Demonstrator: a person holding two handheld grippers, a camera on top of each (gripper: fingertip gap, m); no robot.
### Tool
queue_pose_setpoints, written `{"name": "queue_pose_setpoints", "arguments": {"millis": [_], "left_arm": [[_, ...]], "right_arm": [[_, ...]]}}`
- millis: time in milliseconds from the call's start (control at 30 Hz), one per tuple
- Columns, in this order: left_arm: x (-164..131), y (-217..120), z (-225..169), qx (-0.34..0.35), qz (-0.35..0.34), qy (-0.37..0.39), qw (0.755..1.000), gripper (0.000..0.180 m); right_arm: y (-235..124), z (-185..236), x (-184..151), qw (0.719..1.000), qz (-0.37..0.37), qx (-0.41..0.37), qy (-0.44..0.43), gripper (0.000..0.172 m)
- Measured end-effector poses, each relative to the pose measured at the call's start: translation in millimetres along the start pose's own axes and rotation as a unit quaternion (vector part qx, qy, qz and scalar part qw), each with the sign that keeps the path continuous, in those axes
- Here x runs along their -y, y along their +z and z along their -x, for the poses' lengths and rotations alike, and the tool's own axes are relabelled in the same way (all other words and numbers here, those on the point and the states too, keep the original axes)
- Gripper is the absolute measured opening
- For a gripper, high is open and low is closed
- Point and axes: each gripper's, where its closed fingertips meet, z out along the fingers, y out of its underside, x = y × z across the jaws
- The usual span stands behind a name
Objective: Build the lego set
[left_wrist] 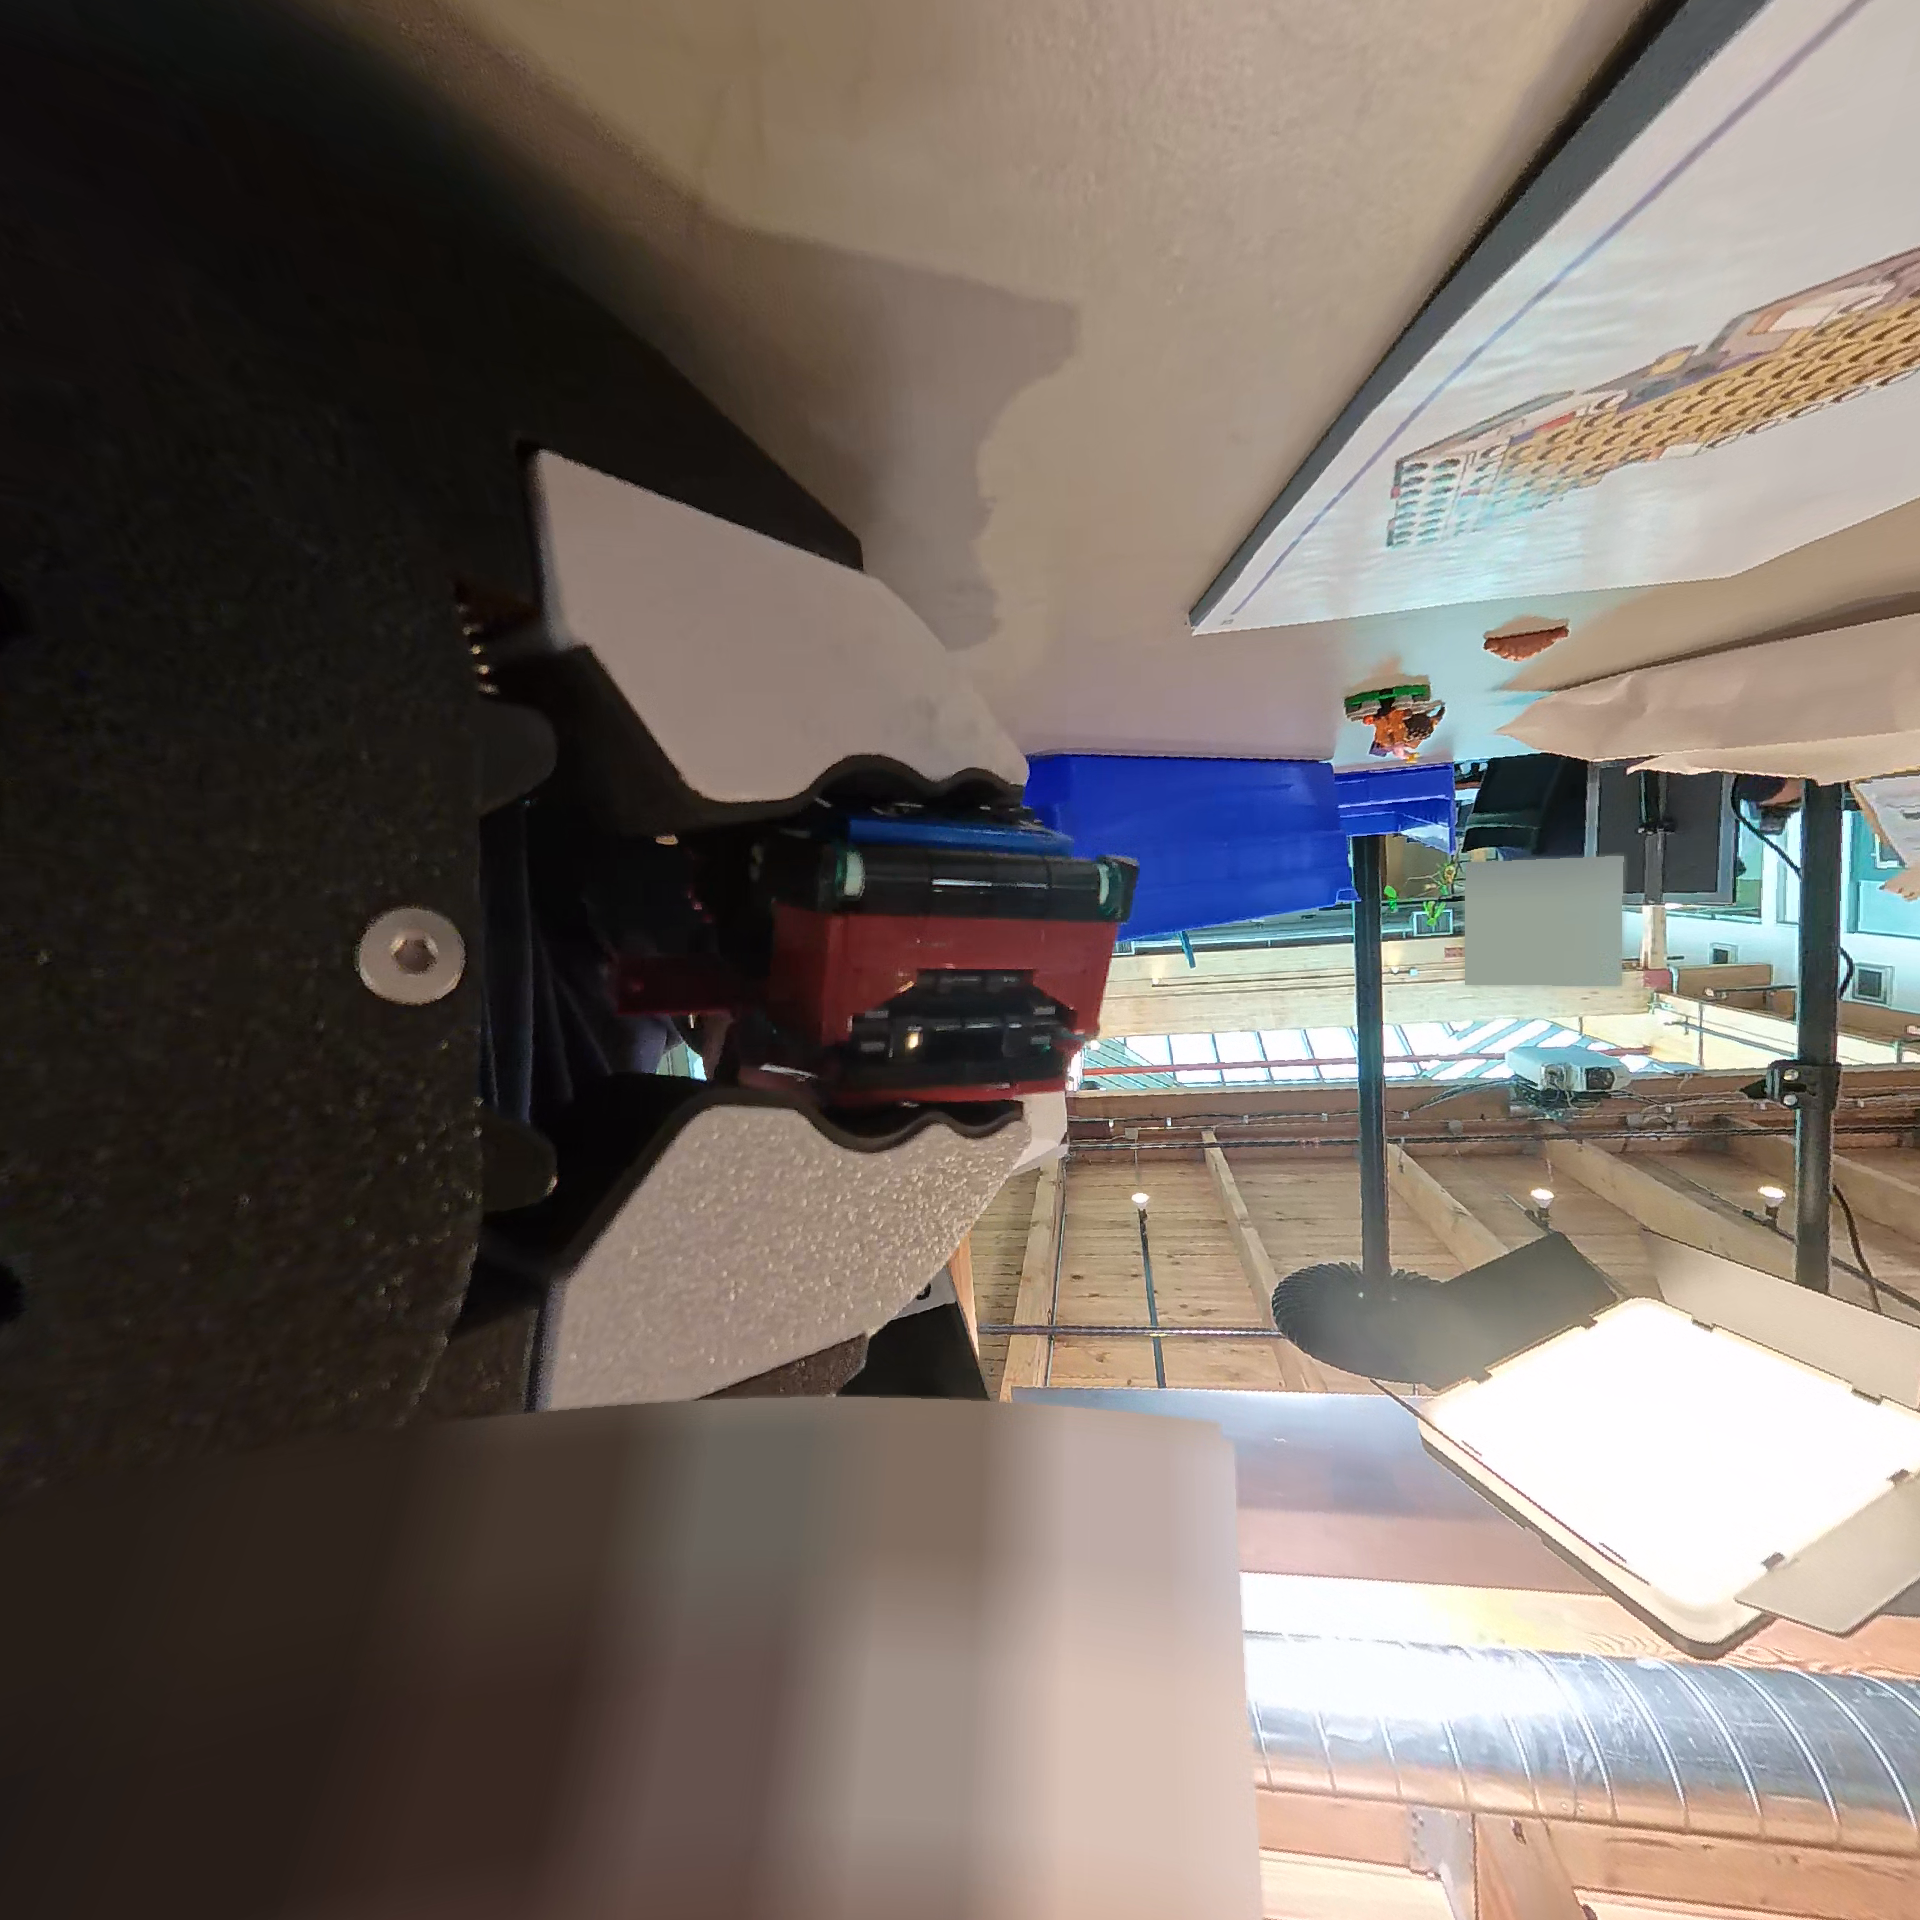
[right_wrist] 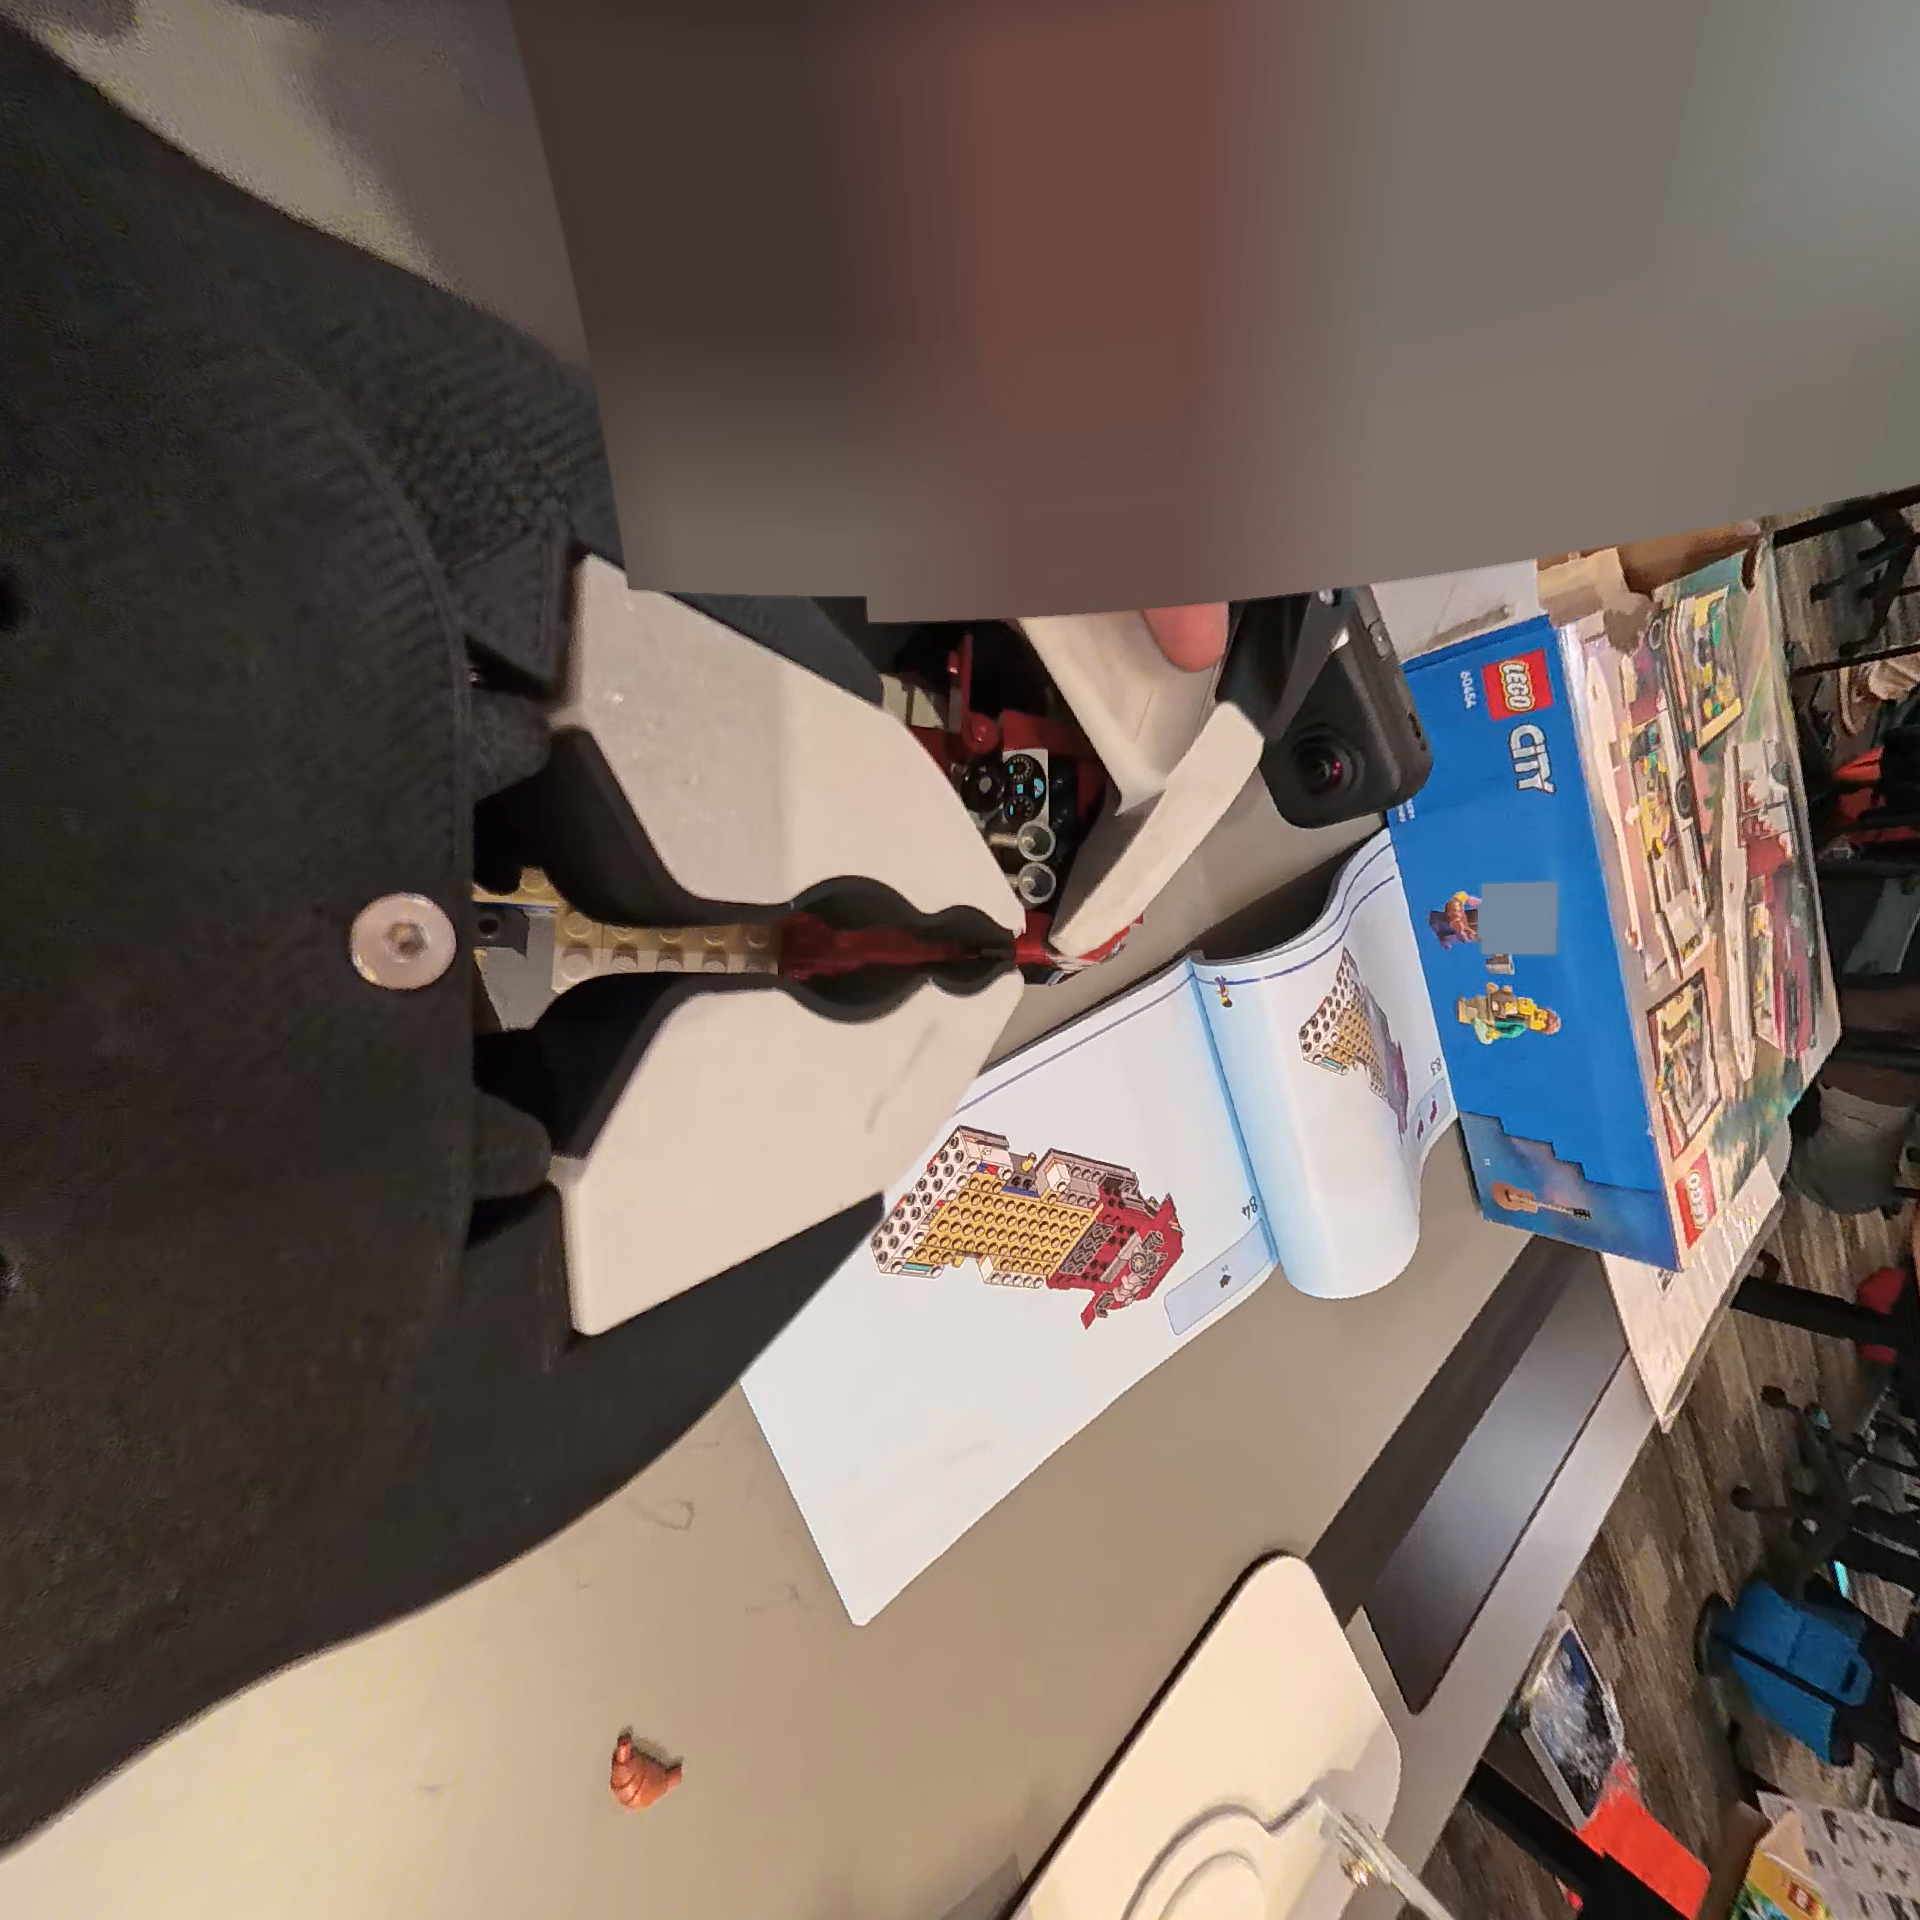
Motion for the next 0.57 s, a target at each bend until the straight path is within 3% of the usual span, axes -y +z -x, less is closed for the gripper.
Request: {"name": "queue_pose_setpoints", "arguments": {"millis": [333, 567], "left_arm": [[-0.2, -0.7, 1.0, 0.002, -0.001, 0.001, 1.000, 0.054], [-3.9, 0.5, -2.1, -0.004, 0.014, 0.027, 1.000, 0.053]], "right_arm": [[1.9, -0.2, -0.6, 0.999, 0.002, -0.026, -0.037, 0.002], [-0.4, -0.1, 2.2, 1.000, -0.006, -0.004, -0.007, 0.002]]}}
